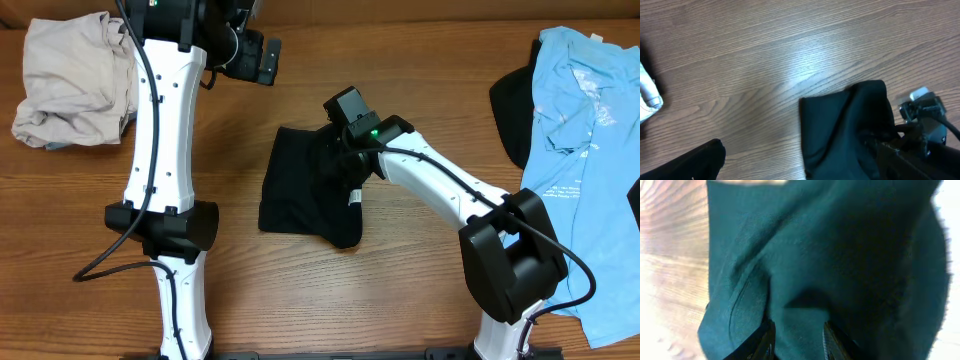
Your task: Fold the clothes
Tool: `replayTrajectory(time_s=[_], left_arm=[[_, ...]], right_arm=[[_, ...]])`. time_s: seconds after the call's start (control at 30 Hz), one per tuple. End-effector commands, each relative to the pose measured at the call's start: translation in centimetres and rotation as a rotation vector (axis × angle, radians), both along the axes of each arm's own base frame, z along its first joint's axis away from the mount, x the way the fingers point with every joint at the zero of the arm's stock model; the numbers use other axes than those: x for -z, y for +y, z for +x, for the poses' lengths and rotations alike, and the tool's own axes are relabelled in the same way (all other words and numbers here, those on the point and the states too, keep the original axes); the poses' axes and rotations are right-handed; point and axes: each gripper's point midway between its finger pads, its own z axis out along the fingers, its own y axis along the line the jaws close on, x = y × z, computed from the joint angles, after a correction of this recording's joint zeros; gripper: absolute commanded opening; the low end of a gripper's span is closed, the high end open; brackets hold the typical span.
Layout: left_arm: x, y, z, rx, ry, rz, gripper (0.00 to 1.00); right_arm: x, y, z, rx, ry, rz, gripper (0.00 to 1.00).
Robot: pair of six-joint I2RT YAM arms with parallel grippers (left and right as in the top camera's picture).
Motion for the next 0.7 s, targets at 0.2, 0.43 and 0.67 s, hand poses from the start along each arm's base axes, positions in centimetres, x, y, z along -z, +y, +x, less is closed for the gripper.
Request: replayTrajectory(time_s=[0.2, 0.43, 0.67], left_arm=[[0.2, 0.2, 0.0, 0.008, 0.002, 0.011, 1.00], [0.2, 0.2, 0.0, 0.008, 0.003, 0.011, 1.00], [0.2, 0.2, 0.0, 0.014, 0.001, 0.014, 1.00]], right_arm=[[-0.6, -2.7, 3.5, 0.123, -0.156, -0.132, 0.34], [-1.2, -5.1, 6.0, 0.202, -0.224, -0.165, 0.34], [-1.2, -8.7, 7.7, 0.282, -0.214, -0.170, 0.35]])
